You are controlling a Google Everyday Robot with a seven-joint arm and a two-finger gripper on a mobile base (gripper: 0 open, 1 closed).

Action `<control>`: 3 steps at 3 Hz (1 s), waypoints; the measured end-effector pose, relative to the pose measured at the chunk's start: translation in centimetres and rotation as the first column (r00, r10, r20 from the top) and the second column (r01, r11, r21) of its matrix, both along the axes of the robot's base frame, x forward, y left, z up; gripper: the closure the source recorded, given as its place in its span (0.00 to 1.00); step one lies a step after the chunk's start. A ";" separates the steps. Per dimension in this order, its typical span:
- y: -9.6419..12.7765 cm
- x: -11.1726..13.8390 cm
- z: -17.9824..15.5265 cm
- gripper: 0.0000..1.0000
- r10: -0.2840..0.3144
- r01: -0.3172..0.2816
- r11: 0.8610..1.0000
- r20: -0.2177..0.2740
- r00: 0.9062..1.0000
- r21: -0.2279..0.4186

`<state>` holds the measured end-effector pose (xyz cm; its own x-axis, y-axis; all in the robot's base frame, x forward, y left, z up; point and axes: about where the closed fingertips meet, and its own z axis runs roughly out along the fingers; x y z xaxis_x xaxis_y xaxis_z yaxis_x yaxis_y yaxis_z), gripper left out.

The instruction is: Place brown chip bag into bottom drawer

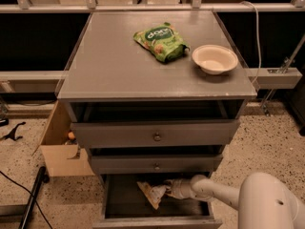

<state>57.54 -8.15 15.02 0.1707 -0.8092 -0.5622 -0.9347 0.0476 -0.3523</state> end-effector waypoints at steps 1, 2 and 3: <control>0.0 0.0 0.0 0.74 0.000 0.000 1.000 0.000 1.000 0.000; 0.0 0.0 0.0 0.51 0.000 0.000 1.000 0.000 1.000 0.000; 0.0 0.0 0.0 0.28 0.000 0.000 1.000 0.000 1.000 0.000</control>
Offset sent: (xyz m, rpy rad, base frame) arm 0.0000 0.0000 0.0000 0.0000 0.0000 0.0000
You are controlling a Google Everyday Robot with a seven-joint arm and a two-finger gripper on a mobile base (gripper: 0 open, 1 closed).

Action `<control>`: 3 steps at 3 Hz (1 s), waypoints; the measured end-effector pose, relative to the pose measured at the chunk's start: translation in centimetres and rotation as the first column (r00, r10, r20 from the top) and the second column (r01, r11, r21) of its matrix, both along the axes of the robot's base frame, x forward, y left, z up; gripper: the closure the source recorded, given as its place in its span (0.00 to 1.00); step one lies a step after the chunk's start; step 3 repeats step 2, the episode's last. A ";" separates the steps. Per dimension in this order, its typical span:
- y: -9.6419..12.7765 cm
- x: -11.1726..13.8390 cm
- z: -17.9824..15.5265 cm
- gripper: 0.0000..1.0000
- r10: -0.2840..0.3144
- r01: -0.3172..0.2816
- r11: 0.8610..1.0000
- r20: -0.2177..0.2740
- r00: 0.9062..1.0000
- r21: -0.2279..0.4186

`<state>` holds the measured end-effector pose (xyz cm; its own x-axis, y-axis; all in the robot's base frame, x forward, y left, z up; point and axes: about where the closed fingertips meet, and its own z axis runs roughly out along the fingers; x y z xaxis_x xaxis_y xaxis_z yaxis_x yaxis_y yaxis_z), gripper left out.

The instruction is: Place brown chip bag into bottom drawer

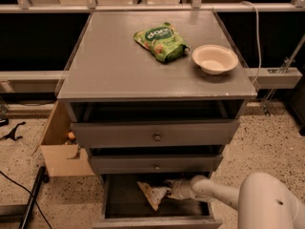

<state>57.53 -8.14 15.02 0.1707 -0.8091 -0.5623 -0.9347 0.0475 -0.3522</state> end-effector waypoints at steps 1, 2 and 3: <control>0.0 0.0 0.0 0.00 0.000 0.000 1.000 0.000 1.000 0.000; 0.0 0.0 0.0 0.00 0.000 0.000 1.000 0.000 1.000 0.000; 0.0 0.0 0.0 0.00 0.000 0.000 1.000 0.000 1.000 0.000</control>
Offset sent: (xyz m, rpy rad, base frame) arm 0.0000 0.0000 0.0000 0.0000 0.0000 0.0000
